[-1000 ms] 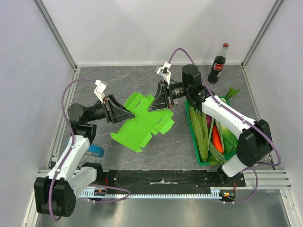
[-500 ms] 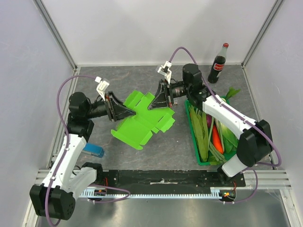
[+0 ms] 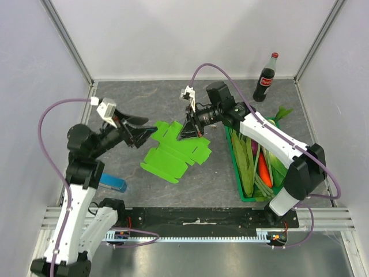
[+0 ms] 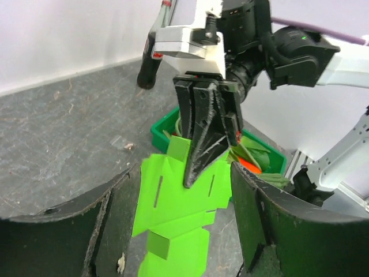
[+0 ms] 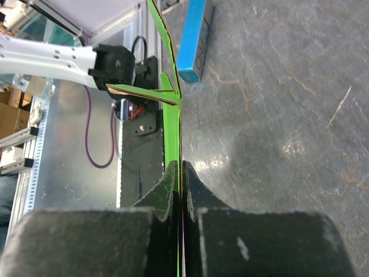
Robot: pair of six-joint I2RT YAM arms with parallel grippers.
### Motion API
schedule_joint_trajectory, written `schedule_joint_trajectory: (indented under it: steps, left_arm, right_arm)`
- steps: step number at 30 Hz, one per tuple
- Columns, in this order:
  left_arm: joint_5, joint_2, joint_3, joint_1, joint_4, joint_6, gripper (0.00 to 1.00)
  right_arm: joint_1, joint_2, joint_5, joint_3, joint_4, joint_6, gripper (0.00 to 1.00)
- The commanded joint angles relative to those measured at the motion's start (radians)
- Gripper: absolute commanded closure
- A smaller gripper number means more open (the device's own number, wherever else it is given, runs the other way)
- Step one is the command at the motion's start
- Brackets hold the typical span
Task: Fold the paper box
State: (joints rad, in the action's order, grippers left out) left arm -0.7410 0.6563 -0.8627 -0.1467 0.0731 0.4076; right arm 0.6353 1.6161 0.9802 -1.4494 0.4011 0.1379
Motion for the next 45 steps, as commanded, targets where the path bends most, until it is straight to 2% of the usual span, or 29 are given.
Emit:
schedule_joint_trajectory:
  steps: [1,9,12,14,17,21,25,26,27,29,30,31,32,33,34,36,40,42,45]
  left_arm:
    - [-0.095,0.112,-0.042,-0.004,0.004,-0.118,0.3]
    - [-0.251,0.204,-0.038,-0.005,0.04,-0.201,0.3]
    - [-0.231,0.223,-0.022,-0.007,0.056,-0.205,0.31]
    - [-0.267,0.236,-0.01,-0.02,0.048,-0.201,0.32]
    - [-0.215,0.267,-0.013,-0.065,0.076,-0.213,0.41]
    - [-0.156,0.307,-0.044,-0.077,0.192,-0.289,0.67]
    - [-0.123,0.275,-0.029,-0.097,0.15,-0.303,0.82]
    - [-0.104,0.241,-0.004,-0.105,0.131,-0.306,0.9]
    - [-0.081,0.215,0.014,-0.111,0.099,-0.303,0.92]
    - [-0.014,0.133,0.085,-0.119,-0.013,-0.285,0.94]
    - [0.029,0.108,0.108,-0.117,-0.047,-0.271,0.98]
    - [0.051,0.086,0.132,-0.119,-0.123,-0.262,0.98]
    - [0.067,0.047,0.175,-0.12,-0.153,-0.256,0.98]
    - [0.075,0.031,0.195,-0.122,-0.179,-0.254,0.98]
    - [0.095,0.017,0.212,-0.123,-0.203,-0.256,0.98]
    - [0.123,-0.006,0.249,-0.125,-0.24,-0.279,0.98]
    - [0.179,-0.024,0.28,-0.126,-0.243,-0.351,0.98]
    - [0.199,-0.029,0.281,-0.128,-0.23,-0.395,0.98]
    - [0.222,-0.03,0.269,-0.129,-0.222,-0.443,0.98]
  right_arm:
    - [0.007,0.022,-0.023,-0.068,0.134,-0.115,1.0]
    - [0.023,0.027,0.005,-0.112,0.212,-0.195,1.0]
    - [0.026,0.028,0.011,-0.126,0.234,-0.216,1.0]
    - [0.029,0.031,0.014,-0.134,0.248,-0.227,1.0]
    - [0.03,0.034,0.015,-0.146,0.252,-0.23,1.0]
    - [0.03,0.044,0.014,-0.172,0.277,-0.244,1.0]
    - [0.03,0.042,-0.005,-0.177,0.277,-0.23,1.0]
    - [0.03,0.044,-0.021,-0.178,0.277,-0.212,0.95]
    - [0.03,0.048,-0.043,-0.178,0.266,-0.183,0.77]
    - [0.032,0.057,-0.151,-0.178,0.231,-0.036,0.66]
    - [0.03,0.054,-0.276,-0.175,0.194,0.027,0.57]
    - [0.029,0.047,-0.347,-0.169,0.174,0.174,0.5]
    - [0.03,0.039,-0.418,-0.158,0.159,0.233,0.43]
    - [0.027,0.021,-0.504,-0.146,0.153,0.291,0.31]
    - [0.024,0.015,-0.612,-0.144,0.156,0.325,0.24]
    - [0.012,-0.01,-0.708,-0.141,0.162,0.379,0.04]
    - [-0.029,-0.054,-0.802,-0.149,0.177,0.475,0.02]
    - [-0.031,-0.052,-0.949,-0.211,0.275,0.553,0.02]
    - [-0.032,-0.047,-1.047,-0.284,0.352,0.633,0.02]
